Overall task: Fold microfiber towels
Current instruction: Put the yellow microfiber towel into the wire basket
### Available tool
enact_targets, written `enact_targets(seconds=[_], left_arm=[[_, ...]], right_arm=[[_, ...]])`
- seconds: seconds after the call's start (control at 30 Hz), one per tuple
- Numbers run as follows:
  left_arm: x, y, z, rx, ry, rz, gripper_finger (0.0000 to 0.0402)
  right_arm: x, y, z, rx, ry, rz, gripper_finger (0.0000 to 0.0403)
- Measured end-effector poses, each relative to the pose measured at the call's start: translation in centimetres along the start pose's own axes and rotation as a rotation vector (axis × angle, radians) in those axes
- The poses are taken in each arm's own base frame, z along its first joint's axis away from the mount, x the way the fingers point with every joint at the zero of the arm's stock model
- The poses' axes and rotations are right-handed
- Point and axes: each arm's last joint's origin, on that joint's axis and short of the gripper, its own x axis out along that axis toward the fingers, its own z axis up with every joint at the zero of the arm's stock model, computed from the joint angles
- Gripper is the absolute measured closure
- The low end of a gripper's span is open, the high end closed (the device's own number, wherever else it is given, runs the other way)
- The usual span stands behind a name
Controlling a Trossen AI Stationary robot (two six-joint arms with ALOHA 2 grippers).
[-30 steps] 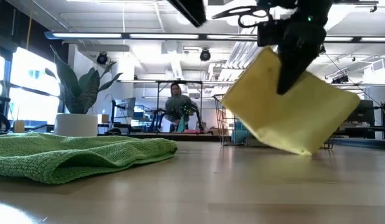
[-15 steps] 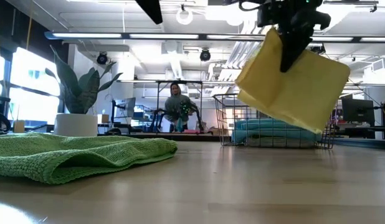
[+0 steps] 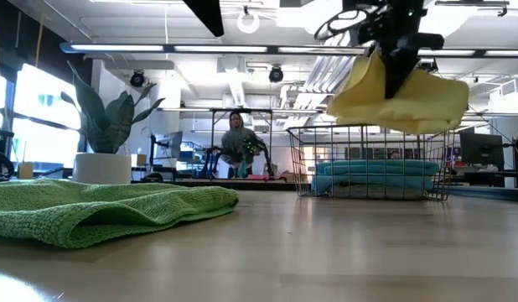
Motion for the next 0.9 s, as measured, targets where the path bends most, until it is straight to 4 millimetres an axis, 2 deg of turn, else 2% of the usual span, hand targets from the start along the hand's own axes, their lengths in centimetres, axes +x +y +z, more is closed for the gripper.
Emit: enact_targets(seconds=[0.17,0.47,0.9], left_arm=[[0.3,0.2,0.1,0.0,0.003,0.008,0.0284],[0.3,0.3,0.2,0.005,-0.011,0.026,0.0284],[0.3,0.3,0.2,0.04,-0.034,0.058,0.0284]], right_arm=[[1.5,-1.3,0.8,-0.058,0.015,-0.008,0.0403],[5.9,-2.8,2.5,-0.139,0.134,0.013,0.0403],[6.3,-3.2,3.3,-0.172,0.073,0.001,0.0403]])
